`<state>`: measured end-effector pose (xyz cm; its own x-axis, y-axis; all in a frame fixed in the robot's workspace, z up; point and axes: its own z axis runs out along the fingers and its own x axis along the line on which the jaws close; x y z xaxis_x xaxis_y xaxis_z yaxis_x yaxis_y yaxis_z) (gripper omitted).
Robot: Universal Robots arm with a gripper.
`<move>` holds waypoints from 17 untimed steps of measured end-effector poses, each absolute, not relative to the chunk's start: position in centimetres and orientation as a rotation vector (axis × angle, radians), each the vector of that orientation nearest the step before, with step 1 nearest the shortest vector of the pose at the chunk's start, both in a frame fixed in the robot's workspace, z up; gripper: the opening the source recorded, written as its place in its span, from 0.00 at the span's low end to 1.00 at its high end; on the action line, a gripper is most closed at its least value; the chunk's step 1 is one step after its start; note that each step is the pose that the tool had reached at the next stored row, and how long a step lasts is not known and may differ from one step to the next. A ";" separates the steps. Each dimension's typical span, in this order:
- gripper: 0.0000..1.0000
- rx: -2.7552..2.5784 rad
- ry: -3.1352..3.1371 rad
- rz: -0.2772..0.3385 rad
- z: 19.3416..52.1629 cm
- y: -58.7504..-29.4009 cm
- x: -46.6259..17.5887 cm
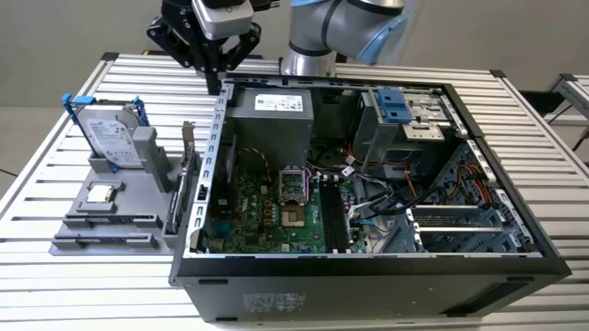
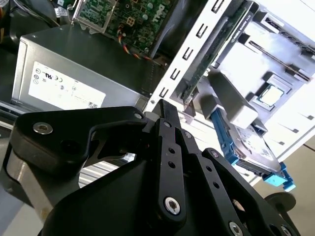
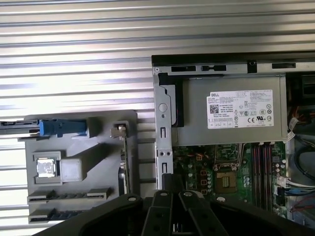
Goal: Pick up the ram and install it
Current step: 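Reach for the ram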
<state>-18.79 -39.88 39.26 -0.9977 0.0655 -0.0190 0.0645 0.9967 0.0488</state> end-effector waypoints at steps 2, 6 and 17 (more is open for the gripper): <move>0.00 0.101 3.118 0.075 39.3 -39.9 -19.0; 0.00 0.100 3.119 0.075 39.3 -39.9 -19.4; 0.00 0.097 3.119 0.075 39.3 -39.9 -20.4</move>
